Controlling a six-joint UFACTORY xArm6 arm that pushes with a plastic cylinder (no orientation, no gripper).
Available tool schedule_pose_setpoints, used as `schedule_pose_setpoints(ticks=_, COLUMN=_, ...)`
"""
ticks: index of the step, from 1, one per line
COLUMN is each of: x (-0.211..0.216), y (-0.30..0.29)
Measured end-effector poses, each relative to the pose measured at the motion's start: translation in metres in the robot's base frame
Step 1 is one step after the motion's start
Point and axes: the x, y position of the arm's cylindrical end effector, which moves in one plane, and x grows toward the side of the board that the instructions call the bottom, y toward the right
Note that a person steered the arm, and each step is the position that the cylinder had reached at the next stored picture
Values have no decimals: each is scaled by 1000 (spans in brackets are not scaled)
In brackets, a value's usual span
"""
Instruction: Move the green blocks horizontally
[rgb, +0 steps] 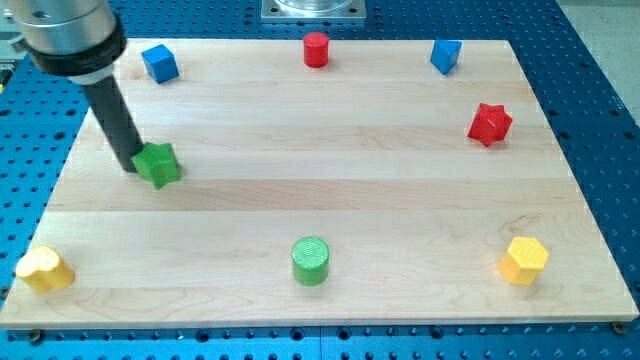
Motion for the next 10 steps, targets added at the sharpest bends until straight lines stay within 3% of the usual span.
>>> schedule_pose_setpoints(ticks=2, x=25, y=74)
schedule_pose_setpoints(ticks=3, x=35, y=49)
schedule_pose_setpoints(ticks=4, x=85, y=34)
schedule_pose_setpoints(ticks=5, x=84, y=65)
schedule_pose_setpoints(ticks=7, x=37, y=72)
schedule_pose_setpoints(ticks=8, x=132, y=59)
schedule_pose_setpoints(ticks=9, x=172, y=117)
schedule_pose_setpoints(ticks=10, x=172, y=182)
